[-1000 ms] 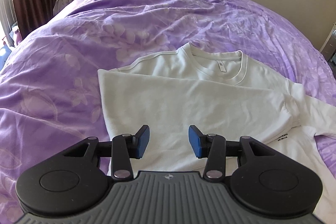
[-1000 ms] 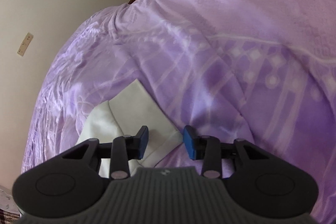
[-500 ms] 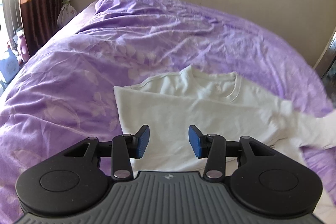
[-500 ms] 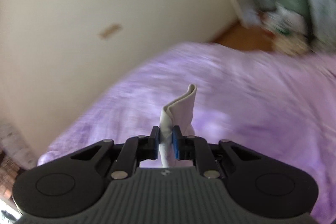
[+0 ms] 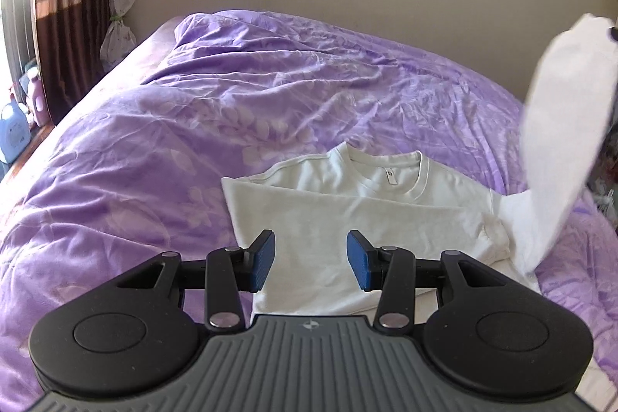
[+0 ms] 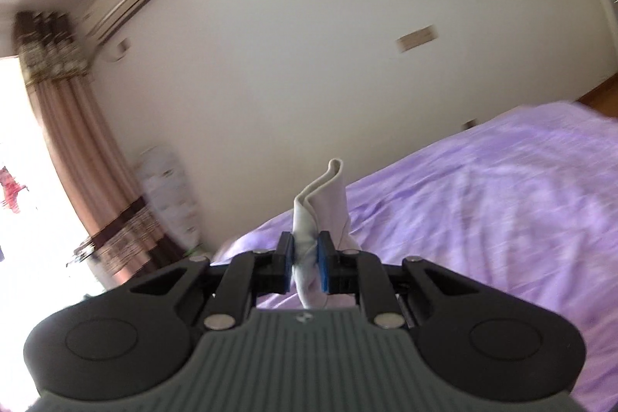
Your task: Fold small clothes
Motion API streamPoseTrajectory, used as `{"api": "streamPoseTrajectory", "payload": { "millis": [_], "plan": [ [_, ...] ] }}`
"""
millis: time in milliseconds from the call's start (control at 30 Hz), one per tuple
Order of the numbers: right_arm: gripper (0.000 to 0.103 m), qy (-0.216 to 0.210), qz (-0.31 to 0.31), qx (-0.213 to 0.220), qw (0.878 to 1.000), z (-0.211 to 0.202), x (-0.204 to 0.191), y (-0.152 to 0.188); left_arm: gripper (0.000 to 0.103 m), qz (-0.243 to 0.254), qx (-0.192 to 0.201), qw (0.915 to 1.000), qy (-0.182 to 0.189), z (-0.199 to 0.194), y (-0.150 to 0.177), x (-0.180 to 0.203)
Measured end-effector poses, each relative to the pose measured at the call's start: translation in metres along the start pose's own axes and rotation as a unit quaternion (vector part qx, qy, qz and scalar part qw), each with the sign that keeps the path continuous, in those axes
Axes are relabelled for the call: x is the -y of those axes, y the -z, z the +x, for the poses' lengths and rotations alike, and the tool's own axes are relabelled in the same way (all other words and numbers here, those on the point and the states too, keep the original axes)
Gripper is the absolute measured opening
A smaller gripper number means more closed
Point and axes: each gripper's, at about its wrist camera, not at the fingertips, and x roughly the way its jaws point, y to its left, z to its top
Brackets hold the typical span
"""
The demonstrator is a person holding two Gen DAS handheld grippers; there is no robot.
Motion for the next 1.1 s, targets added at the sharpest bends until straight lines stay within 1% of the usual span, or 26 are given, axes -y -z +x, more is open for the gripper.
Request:
{"api": "streamPoseTrajectory", "payload": {
  "millis": [133,200,300,433,500,567,633,700,733,767,800,833,933,1033,1100],
  "plan": [
    [0.009,-0.032,-0.002,-0.045,0.998,0.044,-0.044,0.043,0.051,-0.042,-0.011,0.9987,0.027,0.003,0.000,-0.026],
    [0.009,-0.042,0.002,-0.073,0.996,0.064,-0.061,0.076,0.050,-0.057,-0.014,0.9976,0.038,0.006,0.002,-0.037],
    [0.009,-0.040,0.014,-0.123,0.992,0.099,-0.078,0.136,0.050,-0.063,-0.018,0.9971,0.039,0.011,0.006,-0.048],
    [0.009,-0.048,0.012,-0.203,0.978,0.148,-0.088,0.216,0.049,-0.070,-0.028,0.9958,0.051,0.017,0.012,-0.058],
    [0.009,-0.053,0.011,-0.239,0.970,0.165,-0.089,0.253,0.049,-0.074,-0.031,0.9950,0.060,0.020,0.014,-0.062],
    [0.010,-0.059,0.014,-0.270,0.961,0.178,-0.090,0.281,0.048,-0.081,-0.032,0.9940,0.066,0.024,0.016,-0.066],
    [0.014,-0.063,0.018,-0.291,0.954,0.190,-0.091,0.306,0.049,-0.090,-0.036,0.9928,0.070,0.028,0.016,-0.068],
    [0.015,-0.068,0.020,-0.308,0.949,0.195,-0.094,0.321,0.049,-0.095,-0.040,0.9918,0.076,0.032,0.017,-0.069],
    [0.018,-0.070,0.019,-0.313,0.947,0.196,-0.094,0.325,0.049,-0.097,-0.041,0.9913,0.079,0.034,0.017,-0.069],
    [0.029,-0.073,0.017,-0.316,0.946,0.196,-0.094,0.329,0.049,-0.100,-0.042,0.9909,0.080,0.035,0.017,-0.069],
    [0.035,-0.075,0.014,-0.317,0.945,0.195,-0.094,0.329,0.049,-0.101,-0.044,0.9906,0.080,0.036,0.017,-0.069],
    [0.037,-0.076,0.010,-0.314,0.946,0.193,-0.093,0.324,0.049,-0.102,-0.044,0.9907,0.079,0.038,0.017,-0.068],
    [0.036,-0.063,-0.026,-0.301,0.951,0.179,-0.082,0.295,0.049,-0.098,-0.051,0.9913,0.071,0.048,0.018,-0.063],
    [0.037,-0.024,-0.071,-0.289,0.954,0.159,-0.054,0.268,0.049,-0.086,-0.065,0.9922,0.063,0.062,0.021,-0.055],
    [0.038,0.009,-0.093,-0.284,0.954,0.146,-0.025,0.251,0.049,-0.063,-0.072,0.9944,0.046,0.071,0.024,-0.045]
  ]
}}
